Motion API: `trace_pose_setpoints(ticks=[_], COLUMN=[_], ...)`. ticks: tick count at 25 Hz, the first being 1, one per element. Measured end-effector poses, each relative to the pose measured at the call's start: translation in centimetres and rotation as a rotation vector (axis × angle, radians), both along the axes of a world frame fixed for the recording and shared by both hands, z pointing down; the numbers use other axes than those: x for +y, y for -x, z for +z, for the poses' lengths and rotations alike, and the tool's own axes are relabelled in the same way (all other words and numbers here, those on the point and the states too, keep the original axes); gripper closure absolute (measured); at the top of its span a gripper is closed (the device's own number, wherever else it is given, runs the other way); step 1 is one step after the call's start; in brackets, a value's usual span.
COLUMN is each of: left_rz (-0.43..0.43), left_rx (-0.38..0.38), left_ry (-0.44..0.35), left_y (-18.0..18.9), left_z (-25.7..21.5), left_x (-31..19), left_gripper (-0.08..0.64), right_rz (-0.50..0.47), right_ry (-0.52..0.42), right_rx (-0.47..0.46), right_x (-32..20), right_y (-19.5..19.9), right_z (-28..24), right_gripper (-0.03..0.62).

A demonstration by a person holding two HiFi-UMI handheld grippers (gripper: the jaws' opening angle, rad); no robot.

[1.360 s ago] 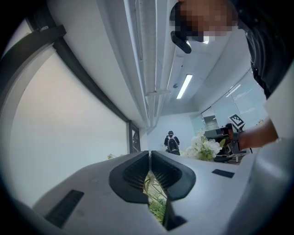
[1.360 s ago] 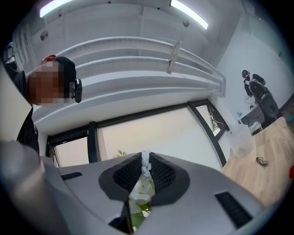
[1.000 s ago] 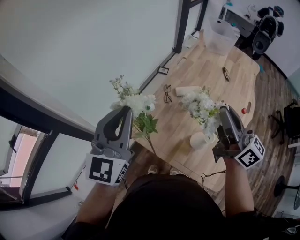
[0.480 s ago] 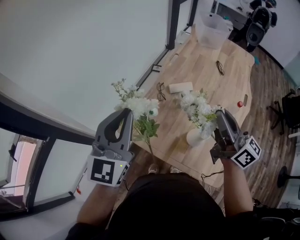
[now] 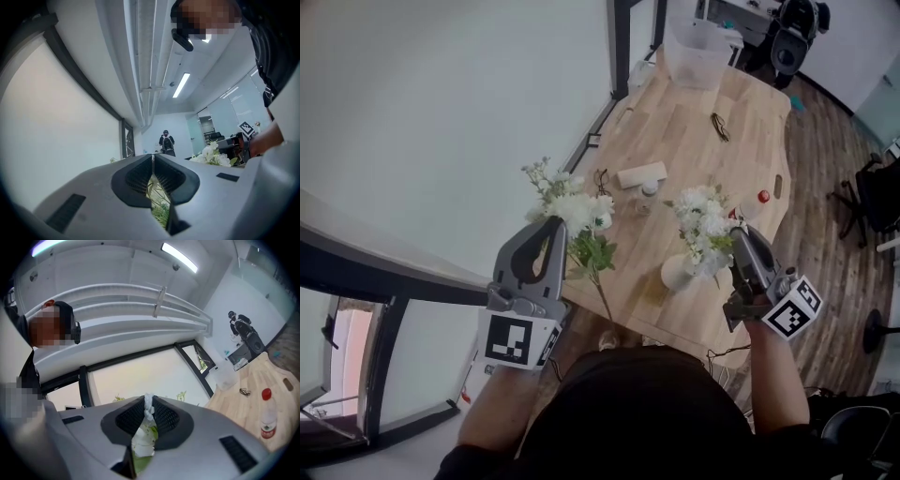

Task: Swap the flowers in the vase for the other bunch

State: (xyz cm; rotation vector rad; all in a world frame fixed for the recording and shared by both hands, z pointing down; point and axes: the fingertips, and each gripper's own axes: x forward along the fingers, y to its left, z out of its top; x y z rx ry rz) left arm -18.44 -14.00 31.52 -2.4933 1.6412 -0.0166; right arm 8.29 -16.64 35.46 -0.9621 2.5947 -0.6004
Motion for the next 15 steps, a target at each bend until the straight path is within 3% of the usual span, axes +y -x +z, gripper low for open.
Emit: trace_pose_setpoints(ticks=[15], left_rz=[0.075], left_rx=[-0.015], left_ry=[0.02], left_y=[-4.3], left_z=[0.4], left_x=[-1.2], left_gripper=[0.538], right_rz=[-0.014], right_ry=[0.086], right_rx=[0.104], right_x=[1.4], right_y=[-1.3], right_z=[4.4], right_gripper=[0.526])
